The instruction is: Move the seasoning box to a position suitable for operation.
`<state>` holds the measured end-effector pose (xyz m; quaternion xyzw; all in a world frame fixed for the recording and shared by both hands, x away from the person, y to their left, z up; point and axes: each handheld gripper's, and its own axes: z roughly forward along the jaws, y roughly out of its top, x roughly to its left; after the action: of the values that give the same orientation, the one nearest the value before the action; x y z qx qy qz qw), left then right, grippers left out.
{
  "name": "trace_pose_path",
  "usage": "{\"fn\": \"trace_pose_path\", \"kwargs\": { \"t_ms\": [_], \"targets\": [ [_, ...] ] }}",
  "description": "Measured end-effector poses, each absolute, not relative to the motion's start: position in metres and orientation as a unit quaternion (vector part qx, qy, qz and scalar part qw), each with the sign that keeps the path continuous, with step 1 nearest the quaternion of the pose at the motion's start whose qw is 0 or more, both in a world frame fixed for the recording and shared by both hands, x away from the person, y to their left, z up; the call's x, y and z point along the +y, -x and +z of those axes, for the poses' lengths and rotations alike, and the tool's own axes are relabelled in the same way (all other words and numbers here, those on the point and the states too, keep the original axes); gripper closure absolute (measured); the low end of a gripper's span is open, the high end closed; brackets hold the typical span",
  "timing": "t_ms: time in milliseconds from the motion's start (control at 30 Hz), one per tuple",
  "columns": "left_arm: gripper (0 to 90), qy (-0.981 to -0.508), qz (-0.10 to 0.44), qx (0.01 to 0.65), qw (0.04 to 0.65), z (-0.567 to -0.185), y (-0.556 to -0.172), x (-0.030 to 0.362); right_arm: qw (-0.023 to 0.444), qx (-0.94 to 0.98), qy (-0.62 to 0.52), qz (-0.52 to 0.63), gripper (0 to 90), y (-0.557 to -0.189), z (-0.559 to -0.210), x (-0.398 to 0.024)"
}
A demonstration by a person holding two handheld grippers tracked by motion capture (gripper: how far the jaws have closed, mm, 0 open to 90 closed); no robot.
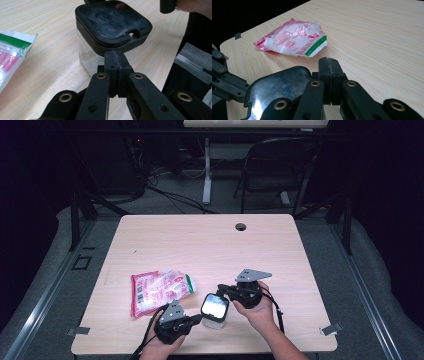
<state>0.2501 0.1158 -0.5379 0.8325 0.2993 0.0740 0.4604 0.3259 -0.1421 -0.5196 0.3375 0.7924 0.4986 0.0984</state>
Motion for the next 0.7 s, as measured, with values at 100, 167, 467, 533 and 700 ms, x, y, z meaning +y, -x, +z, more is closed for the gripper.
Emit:
{"fn": "trace_pose_path", "kwargs": {
  "t_ms": [100,167,467,533,700],
  "targets": [
    [89.5,-0.833,0.076,0.299,0.46,-0.5375,-0.2501,0.1155,0.098,0.792,-0.338,0.498,90.0,-0.3261,-0.5197,-0.1425],
    [89.5,-0.829,0.073,0.299,0.466,-0.5364,-0.2499,0.1159,0.098,0.792,-0.338,0.499,90.0,-0.3261,-0.5198,-0.1426],
    [88.6,-0.826,0.082,0.297,0.473,-0.5325,-0.2525,0.1151,0.1,0.793,-0.339,0.496,90.0,-0.3248,-0.5191,-0.1429],
    [88.3,-0.825,0.085,0.296,0.474,-0.5311,-0.2532,0.1145,0.104,0.793,-0.341,0.494,89.5,-0.3234,-0.5186,-0.1435],
    [85.5,-0.822,0.091,0.296,0.477,-0.5288,-0.2553,0.1139,0.107,0.796,-0.334,0.493,86.3,-0.3168,-0.5166,-0.1471]
  ]
}}
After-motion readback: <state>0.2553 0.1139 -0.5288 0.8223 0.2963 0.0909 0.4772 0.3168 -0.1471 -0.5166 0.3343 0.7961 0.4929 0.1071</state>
